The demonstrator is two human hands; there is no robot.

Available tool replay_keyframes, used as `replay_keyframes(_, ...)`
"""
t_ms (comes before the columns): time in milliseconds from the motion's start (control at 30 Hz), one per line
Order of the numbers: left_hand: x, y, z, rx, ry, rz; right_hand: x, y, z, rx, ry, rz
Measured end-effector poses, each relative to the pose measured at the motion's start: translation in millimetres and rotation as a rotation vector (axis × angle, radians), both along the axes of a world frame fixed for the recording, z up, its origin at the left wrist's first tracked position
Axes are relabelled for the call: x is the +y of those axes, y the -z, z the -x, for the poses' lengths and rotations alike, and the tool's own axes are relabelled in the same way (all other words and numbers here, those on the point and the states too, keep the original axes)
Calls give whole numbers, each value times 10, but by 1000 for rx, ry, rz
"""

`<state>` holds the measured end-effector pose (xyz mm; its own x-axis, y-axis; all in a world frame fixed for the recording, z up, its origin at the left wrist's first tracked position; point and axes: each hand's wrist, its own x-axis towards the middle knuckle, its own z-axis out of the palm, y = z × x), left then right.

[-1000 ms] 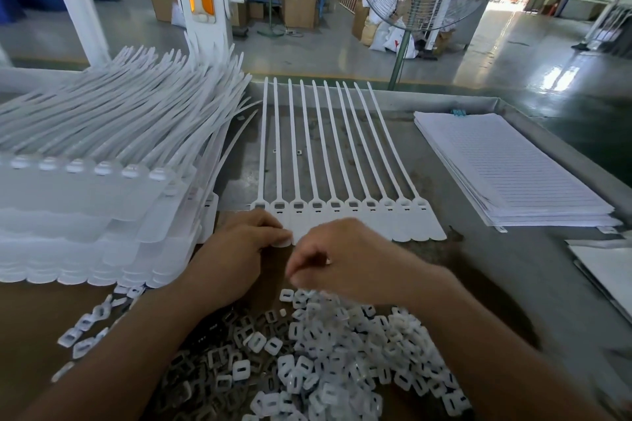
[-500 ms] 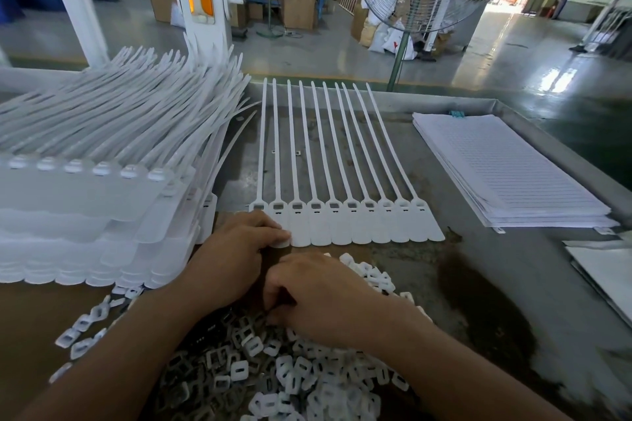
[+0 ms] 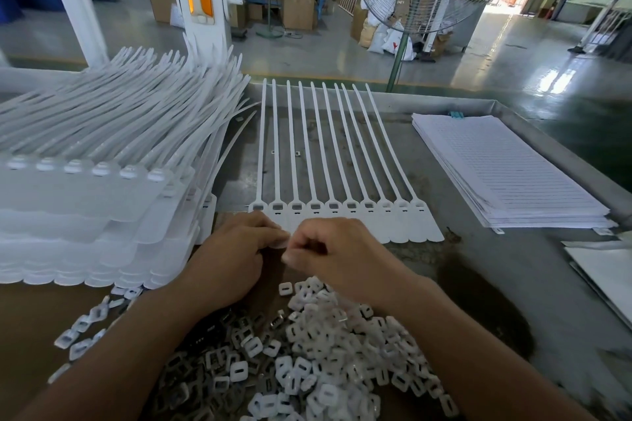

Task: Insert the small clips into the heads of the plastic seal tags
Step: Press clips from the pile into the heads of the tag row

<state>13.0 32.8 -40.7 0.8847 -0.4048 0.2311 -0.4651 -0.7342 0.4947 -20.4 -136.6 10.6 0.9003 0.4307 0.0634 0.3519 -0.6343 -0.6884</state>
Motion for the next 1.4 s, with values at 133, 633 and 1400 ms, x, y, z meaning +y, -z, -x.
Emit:
replay_keyframes(133, 6, 19, -6, 12, -20, 13, -274, -8, -178, -43, 194, -51)
replay_keyframes(633, 23, 0, 6, -2, -16, 12, -1001, 470, -802, -107, 692, -76)
replay_keyframes(1400, 21, 21, 3, 11, -25, 13, -988, 506, -785, -177, 695, 71)
